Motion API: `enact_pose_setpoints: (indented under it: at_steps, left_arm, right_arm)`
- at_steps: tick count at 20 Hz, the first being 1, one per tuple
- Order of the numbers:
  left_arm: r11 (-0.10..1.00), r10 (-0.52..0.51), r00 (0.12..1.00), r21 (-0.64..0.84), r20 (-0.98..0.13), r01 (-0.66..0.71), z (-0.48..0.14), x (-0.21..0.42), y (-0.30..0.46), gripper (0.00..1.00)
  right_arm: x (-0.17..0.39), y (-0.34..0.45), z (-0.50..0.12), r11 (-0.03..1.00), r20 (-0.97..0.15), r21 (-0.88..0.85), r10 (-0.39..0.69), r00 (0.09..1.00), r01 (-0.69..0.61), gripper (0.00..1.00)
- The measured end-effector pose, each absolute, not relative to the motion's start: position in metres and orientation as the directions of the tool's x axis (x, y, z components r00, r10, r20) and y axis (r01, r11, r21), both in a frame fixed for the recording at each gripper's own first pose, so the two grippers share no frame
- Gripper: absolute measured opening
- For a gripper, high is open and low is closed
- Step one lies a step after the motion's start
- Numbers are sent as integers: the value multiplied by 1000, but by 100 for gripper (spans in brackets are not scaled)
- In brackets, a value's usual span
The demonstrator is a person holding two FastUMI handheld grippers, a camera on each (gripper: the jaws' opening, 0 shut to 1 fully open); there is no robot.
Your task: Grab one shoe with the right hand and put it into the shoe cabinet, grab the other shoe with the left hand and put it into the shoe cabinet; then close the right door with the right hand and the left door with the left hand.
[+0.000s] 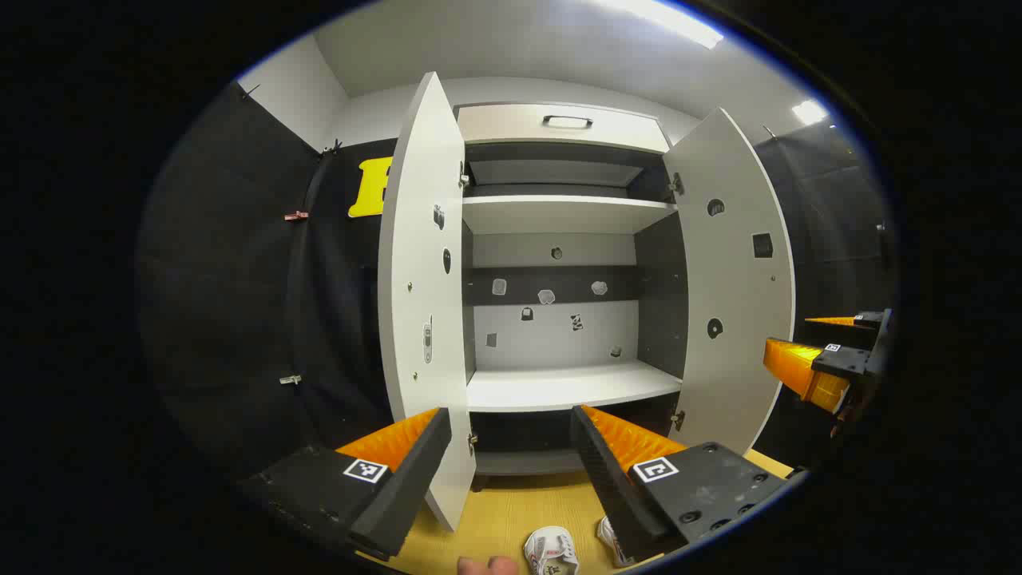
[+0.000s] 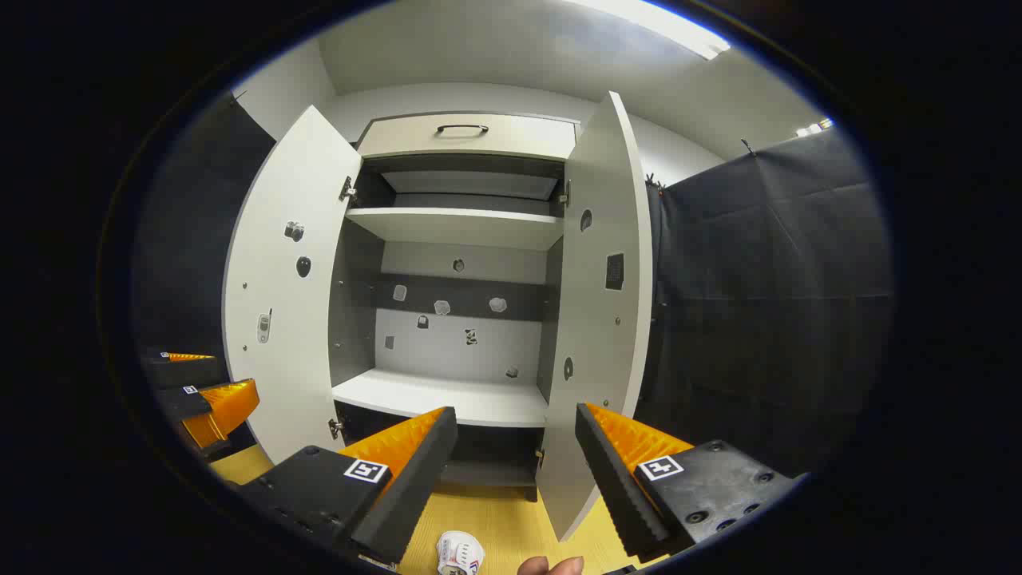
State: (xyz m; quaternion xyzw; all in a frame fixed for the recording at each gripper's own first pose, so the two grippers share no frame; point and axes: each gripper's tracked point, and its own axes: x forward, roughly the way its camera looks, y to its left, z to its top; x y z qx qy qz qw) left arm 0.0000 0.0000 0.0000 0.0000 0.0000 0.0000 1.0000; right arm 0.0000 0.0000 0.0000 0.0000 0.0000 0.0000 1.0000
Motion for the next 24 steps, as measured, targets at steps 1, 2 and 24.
enact_pose_setpoints:
  at_steps: [1, 2, 24]
  left_arm:
    - [1000, 0, 1000, -2, 0, 0, 0, -1, 1, 95]
    - [1000, 0, 1000, -3, 1, 0, 0, -1, 1, 95]
    - [1000, 21, 1000, 0, 12, -21, 0, -9, 5, 95]
  right_arm:
    - [-1, 2, 0, 1000, 1, 0, 2, 1000, -2, 98]
    - [-2, 3, 1, 1000, 4, -1, 4, 1000, -4, 98]
    - [-10, 14, -13, 999, -28, 22, 31, 999, -31, 97]
